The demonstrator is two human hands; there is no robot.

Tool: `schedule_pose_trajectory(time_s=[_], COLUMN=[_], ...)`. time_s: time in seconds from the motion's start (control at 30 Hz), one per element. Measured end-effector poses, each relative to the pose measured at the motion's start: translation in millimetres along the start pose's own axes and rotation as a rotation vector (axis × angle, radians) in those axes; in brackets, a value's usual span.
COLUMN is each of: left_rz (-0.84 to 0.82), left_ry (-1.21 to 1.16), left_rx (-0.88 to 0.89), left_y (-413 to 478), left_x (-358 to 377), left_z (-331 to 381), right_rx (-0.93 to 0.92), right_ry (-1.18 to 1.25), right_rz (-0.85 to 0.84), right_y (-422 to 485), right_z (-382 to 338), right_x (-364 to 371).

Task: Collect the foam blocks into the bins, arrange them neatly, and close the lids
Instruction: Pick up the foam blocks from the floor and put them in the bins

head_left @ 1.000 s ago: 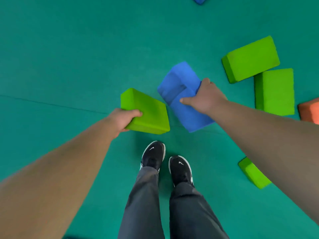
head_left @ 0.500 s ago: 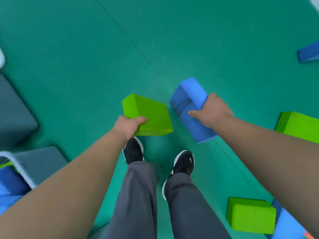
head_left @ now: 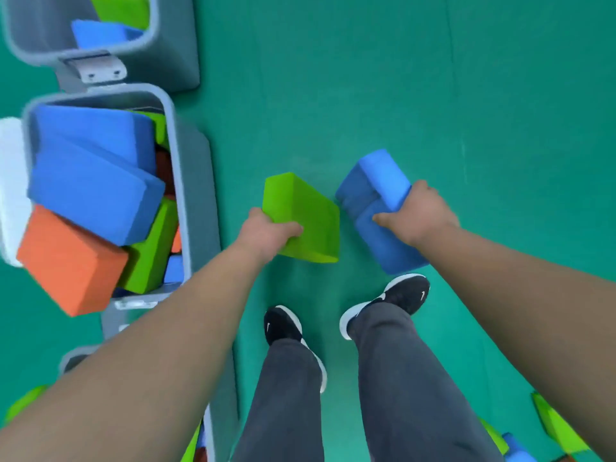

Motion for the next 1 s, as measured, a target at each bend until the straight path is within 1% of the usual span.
schedule_pose_trajectory(time_s=[0.17,0.33,0.47,0.6,0.7,0.8,1.0], left_rz=[0.042,0.151,0.215,0.234,0.241,0.228,0.206], left_ry=[-0.144,-0.334,-0.453,-0.621,-0.689,-0.71,-0.75], left_rx=[0.019,0.091,0.11,0.119,0.114,0.12,0.219], left_y=[-51,-94,-116,-126,-134,-139,-152], left_x=[-63,-113,-133,-128,-122,-123,-146], left_z=[-68,-131,-182,-222,-236,-240,-219], right_rx=[-0.088,-0.212,-0.327,-0.421,-0.45,-0.466,-0.446], right_ry=[-0.087,-0.166,-0.262,-0.384,-0.439,-0.456,-0.482], right_rz=[-0.026,-0.014,-0.001,0.035,0.062,0.081,0.132], right_y=[-55,-88,-99,-108,-117,-127,-151], right_z=[-93,-176,-224,-252,-267,-279,-296], right_x=[30,60,81,89,90,86,65])
Point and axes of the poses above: each hand's wrist, its own y-axis towards the middle knuckle, its own x-axis out of the palm, z = x × y, the point moved 2 cm from there along y, towards the middle knuckle, and after that the axes turned 15 degrees about -z, right-handed, at the moved point
